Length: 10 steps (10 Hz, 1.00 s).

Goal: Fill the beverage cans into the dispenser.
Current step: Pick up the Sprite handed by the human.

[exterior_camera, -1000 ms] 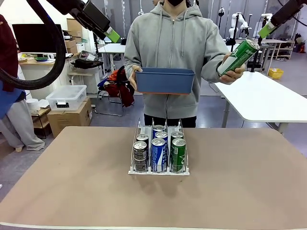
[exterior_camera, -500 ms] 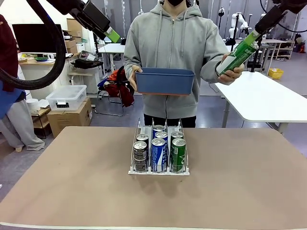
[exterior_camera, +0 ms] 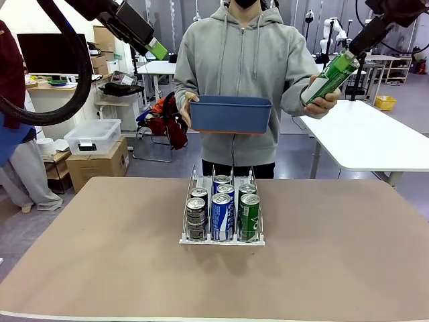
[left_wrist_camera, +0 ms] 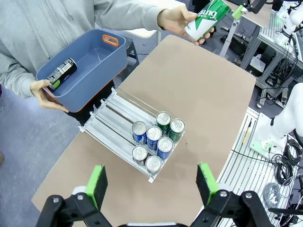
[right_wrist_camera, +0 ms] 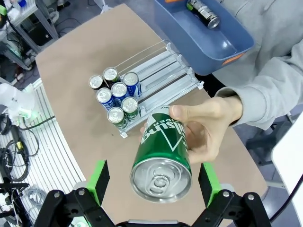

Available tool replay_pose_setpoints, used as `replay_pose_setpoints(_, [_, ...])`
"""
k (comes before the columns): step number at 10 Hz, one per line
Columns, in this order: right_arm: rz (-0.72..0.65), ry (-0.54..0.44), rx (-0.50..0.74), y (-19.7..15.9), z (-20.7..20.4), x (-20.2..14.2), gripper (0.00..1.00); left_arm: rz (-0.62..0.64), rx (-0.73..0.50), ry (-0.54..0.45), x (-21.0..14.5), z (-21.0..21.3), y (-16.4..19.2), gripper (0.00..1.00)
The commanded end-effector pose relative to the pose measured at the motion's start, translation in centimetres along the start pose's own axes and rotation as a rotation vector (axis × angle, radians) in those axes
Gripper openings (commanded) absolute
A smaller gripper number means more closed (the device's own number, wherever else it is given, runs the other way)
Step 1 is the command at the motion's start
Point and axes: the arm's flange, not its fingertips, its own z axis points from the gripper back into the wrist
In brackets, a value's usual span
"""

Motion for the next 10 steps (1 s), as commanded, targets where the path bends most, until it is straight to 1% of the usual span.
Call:
replay_pose_setpoints(1, [-0.049, -0.017, 0.037, 0.5, -0.7, -0.6, 1.00, 0.007, -0.005, 0.002, -0.2, -0.1, 0.1, 1.00])
replay_pose_setpoints(2, [-0.056, -0.036, 0.040, 0.4, -1.1, -0.6, 1.00, 0.007, -0.005, 0.002, -0.2, -0.1, 0.1, 1.00])
replay_pose_setpoints(4, [-0.064, -0.044, 0.061, 0.2, -1.9, -0.5, 1.00, 0.007, -0.005, 0.002, -0.2, -0.1, 0.1, 1.00])
replay_pose_setpoints(5, [-0.073, -0.039, 0.059, 0.1, -2.0, -0.4, 1.00, 0.007, -0.005, 0.002, -0.2, -0.1, 0.1, 1.00])
replay_pose_setpoints(6, [-0.034, -0.019, 0.053, 0.0, -1.4, -0.4, 1.00, 0.007, -0.005, 0.002, -0.2, -0.1, 0.1, 1.00])
replay_pose_setpoints(9, [-0.037, -0.021, 0.055, -0.1, -1.4, -0.4, 1.00, 0.007, -0.005, 0.002, -0.2, -0.1, 0.1, 1.00])
replay_pose_setpoints(10, [-0.028, -0.039, 0.038, -0.3, -1.6, -0.7, 0.41, 0.007, -0.005, 0.002, -0.2, -0.1, 0.1, 1.00])
